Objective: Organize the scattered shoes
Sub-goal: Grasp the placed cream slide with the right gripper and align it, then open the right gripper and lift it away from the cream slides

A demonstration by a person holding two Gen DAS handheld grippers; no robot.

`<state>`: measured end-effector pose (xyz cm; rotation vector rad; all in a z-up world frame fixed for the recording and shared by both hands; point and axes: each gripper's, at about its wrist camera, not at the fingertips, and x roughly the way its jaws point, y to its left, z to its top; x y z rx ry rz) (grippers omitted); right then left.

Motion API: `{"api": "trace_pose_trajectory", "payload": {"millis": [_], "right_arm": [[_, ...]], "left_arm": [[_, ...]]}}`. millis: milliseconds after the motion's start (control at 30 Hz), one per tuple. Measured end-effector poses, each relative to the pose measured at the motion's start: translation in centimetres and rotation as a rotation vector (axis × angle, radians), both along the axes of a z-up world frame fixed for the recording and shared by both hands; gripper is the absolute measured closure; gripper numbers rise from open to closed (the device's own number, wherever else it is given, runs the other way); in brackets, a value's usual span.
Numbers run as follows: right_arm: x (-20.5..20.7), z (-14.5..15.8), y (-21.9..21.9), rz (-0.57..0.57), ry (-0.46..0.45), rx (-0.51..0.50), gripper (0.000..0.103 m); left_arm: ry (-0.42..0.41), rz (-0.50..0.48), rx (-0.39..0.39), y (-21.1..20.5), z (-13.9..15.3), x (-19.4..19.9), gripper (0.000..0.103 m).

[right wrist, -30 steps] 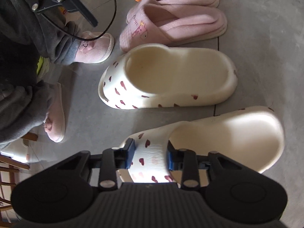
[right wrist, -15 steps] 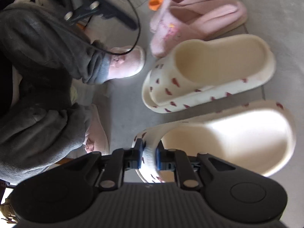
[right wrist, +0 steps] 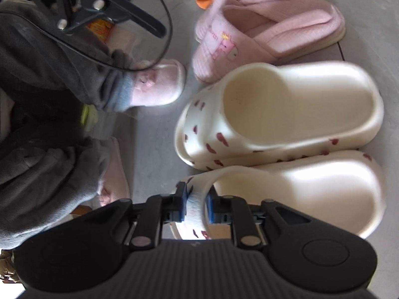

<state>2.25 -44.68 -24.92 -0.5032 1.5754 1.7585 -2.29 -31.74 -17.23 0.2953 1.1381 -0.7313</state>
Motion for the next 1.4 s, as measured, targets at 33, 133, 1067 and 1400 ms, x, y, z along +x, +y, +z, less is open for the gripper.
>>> {"api": "trace_pose_trajectory", "payload": {"millis": [33,133,1067,1400], "right_arm": [[0.0,0.2,0.1,-0.037,-0.046,-0.016,0.041],[0.2,1.7,-0.2,-0.118,-0.116,-0.007,0.026],[-3.1,5.5,-2.2,-0.873,-0.755,-0.136,0.009],[5.7,13.3,10.8,-1.098,-0.775,-0.233,0.007]], "left_arm": [[0.0,0.002,0.0,0.0,0.1,-0.1,0.039],[-0.01,0.014,0.013,0.1,0.5,-0.5,0.039],[-0.065,0.345,0.096,7.8,3.5,-2.1,0.038],[-0.08,0.72,0.165,15.4,4.7,2.4,0.038]]}}
